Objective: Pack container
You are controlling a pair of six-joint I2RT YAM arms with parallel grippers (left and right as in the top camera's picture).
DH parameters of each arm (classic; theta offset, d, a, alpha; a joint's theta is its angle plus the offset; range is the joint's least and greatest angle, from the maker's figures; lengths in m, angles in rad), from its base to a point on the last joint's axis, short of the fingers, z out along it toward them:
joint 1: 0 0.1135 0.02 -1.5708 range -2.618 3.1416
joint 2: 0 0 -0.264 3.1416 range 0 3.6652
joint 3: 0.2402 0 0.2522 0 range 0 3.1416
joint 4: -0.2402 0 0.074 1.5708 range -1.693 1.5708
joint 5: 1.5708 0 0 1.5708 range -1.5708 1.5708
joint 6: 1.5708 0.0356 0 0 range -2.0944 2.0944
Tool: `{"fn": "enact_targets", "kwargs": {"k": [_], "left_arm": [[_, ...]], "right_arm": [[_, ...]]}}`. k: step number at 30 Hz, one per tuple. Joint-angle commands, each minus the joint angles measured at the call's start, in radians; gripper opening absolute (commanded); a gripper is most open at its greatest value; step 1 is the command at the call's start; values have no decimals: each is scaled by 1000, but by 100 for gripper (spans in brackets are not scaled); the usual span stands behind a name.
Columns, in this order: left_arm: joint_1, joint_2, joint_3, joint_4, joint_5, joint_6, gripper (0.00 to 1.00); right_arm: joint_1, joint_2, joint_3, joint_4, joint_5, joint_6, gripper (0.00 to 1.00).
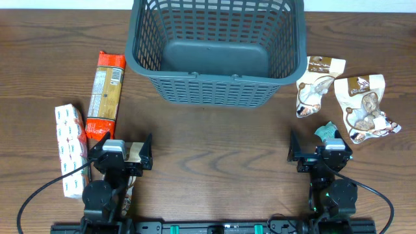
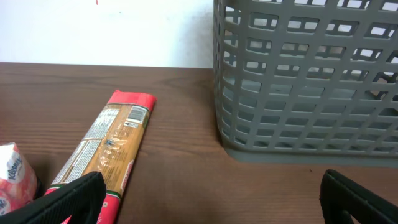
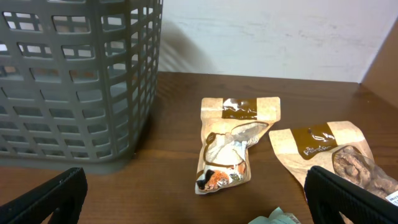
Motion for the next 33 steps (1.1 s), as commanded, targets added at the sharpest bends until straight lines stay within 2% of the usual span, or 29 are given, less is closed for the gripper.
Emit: {"fn": "enact_targets", "kwargs": {"k": [1, 33], "left_arm": [[-2, -3, -29, -6, 14, -5, 98], [-2, -3, -29, 1, 14, -4, 99]], "right_arm": [[-8, -6, -6, -1, -7, -8, 99], [-8, -2, -6, 0, -48, 0, 99]]}}
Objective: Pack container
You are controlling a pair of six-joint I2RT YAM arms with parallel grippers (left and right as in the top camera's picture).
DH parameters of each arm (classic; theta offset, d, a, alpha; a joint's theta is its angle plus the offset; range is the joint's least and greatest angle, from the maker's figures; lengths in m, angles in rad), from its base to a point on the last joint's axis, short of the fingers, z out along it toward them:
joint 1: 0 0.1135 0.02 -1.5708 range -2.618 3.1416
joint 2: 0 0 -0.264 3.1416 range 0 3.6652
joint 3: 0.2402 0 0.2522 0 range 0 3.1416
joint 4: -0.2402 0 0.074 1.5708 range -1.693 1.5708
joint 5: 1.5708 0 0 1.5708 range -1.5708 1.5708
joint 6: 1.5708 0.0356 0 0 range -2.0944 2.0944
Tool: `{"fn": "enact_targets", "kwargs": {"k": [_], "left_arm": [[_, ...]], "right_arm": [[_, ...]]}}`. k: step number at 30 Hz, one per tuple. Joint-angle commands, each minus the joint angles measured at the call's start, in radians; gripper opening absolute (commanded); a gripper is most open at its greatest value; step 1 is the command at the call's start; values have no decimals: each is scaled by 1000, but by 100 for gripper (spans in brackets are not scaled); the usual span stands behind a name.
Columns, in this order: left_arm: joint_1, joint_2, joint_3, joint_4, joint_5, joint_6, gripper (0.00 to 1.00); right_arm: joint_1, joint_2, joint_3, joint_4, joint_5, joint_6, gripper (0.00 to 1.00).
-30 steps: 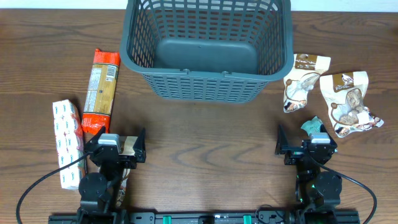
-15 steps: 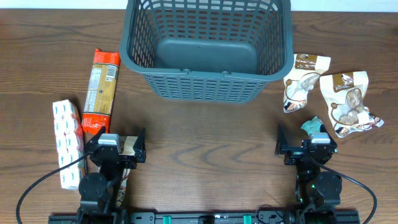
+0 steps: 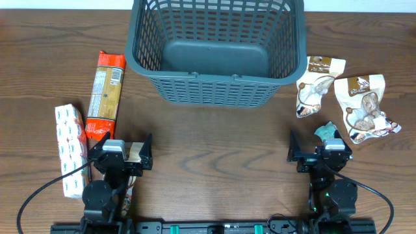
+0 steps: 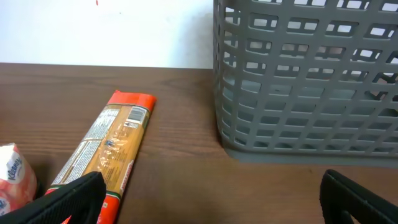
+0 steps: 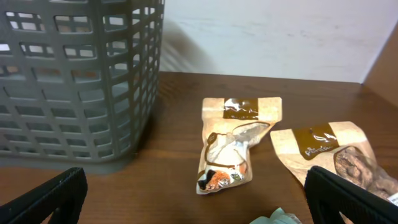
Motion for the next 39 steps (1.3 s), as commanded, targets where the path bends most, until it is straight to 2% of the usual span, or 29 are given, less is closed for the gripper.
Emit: {"fn": "enact_targets", "kwargs": {"k": [1, 4, 5, 7, 11, 14, 23, 25, 28, 30, 32, 34, 39], "left_arm": [[-2, -3, -28, -4, 14, -5, 98], [-2, 7, -28, -7, 14, -4, 99], [-2, 11, -28, -7, 14, -4, 99], [-2, 18, -28, -7, 14, -5, 98], [-2, 28, -28, -6, 14, -5, 99], [-2, 40, -28, -6, 14, -5, 98], [-2, 49, -28, -6, 14, -4, 99], [-2, 49, -28, -6, 14, -4, 98], [-2, 49, -28, -6, 14, -4, 99], [-2, 49, -28, -6, 14, -4, 99], [-2, 49, -28, -6, 14, -4, 99], [-2, 49, -28, -6, 14, -4, 99], [-2, 49, -28, 2, 14, -3, 98]], "right_arm": [[-8, -2, -6, 4, -20, 31, 99], [-9, -2, 26, -7, -29, 193, 99], [-10, 0, 41, -13, -37, 208, 98], [-13, 11, 106, -49, -29, 202, 99], [-60, 111, 343, -200, 21, 77, 99], [-123, 277, 581, -377, 21, -18, 99], [-333, 943, 1448, -1120, 19, -219, 99], [-377, 1062, 1618, -1226, 17, -261, 99], [-423, 1177, 1786, -1297, 11, -327, 99], [-446, 1225, 1846, -1303, -11, -356, 99], [-475, 1272, 1876, -1318, -77, -481, 99], [-497, 1304, 1877, -1329, -77, -533, 99], [-534, 1413, 1877, -1345, -103, -590, 99]]}}
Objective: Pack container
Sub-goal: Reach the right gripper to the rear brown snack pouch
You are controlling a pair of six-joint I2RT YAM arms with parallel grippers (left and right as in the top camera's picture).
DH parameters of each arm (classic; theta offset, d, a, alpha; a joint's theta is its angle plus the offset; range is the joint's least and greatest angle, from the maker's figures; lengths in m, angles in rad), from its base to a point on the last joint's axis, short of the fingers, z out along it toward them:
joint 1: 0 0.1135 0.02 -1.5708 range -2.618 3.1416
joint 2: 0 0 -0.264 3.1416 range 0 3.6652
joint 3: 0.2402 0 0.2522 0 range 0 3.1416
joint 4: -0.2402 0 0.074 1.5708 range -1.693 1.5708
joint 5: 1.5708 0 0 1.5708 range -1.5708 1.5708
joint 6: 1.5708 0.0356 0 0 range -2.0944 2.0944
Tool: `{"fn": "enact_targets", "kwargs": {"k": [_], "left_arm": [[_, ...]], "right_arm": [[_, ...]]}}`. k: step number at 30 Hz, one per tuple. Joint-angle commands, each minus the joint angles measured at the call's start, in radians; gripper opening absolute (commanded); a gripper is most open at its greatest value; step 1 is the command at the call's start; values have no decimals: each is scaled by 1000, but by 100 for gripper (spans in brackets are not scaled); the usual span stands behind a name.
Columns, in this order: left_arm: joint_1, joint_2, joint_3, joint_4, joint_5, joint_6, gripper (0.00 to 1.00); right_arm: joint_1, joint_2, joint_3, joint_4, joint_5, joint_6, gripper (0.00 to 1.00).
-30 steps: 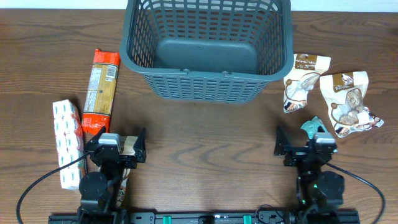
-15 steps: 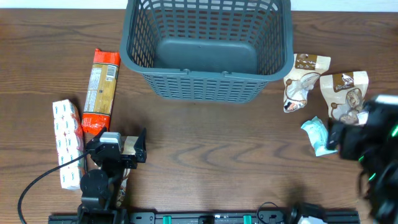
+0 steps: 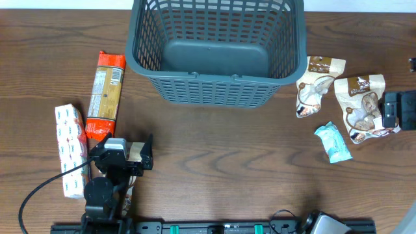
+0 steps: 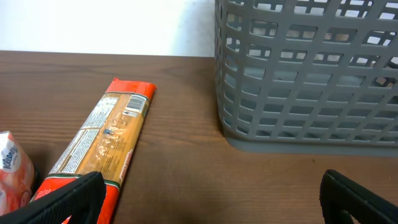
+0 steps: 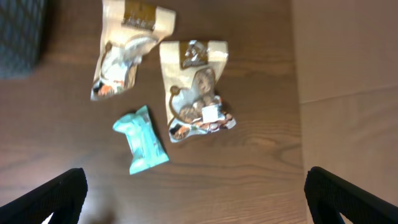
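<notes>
A grey slatted basket (image 3: 218, 49) stands at the back centre of the table, with nothing in it. Left of it lie a long orange pasta pack (image 3: 107, 91) and a white-and-red tissue pack (image 3: 70, 148). To its right lie two tan snack pouches (image 5: 127, 46) (image 5: 198, 87) and a teal packet (image 5: 141, 139). My left gripper (image 4: 211, 202) sits low near the front left, open, nothing between its fingers. The right gripper (image 5: 196, 205) is open high above the pouches at the table's right edge (image 3: 398, 110), looking straight down.
The wooden table (image 3: 221, 162) runs brown to a paler surface (image 5: 348, 93) past its right edge. A black cable (image 3: 39, 192) loops by the left arm's base. The basket wall (image 4: 305, 74) rises close on the left gripper's right.
My right gripper has gone from low at the front right to high over the table's right edge, its camera now facing down on the pouches and teal packet. The left gripper has barely shifted.
At both earlier moments the two grippers rested open at the table's front, left facing the pasta pack and basket, right facing the pouches. No item has moved. Now the right gripper is up over the pouches, still open.
</notes>
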Motion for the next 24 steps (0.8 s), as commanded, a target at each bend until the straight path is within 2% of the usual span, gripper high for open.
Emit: {"fn": "enact_targets", "kwargs": {"k": [1, 11, 24], "left_arm": [[-2, 0, -26, -3, 13, 4, 98], [-2, 0, -26, -4, 13, 3, 99], [-2, 4, -26, -9, -21, 3, 99]], "right_arm": [[-29, 84, 13, -6, -32, -89, 99], [-106, 412, 13, 76, 2, -69, 99], [-108, 709, 13, 222, -14, -74, 99]]}}
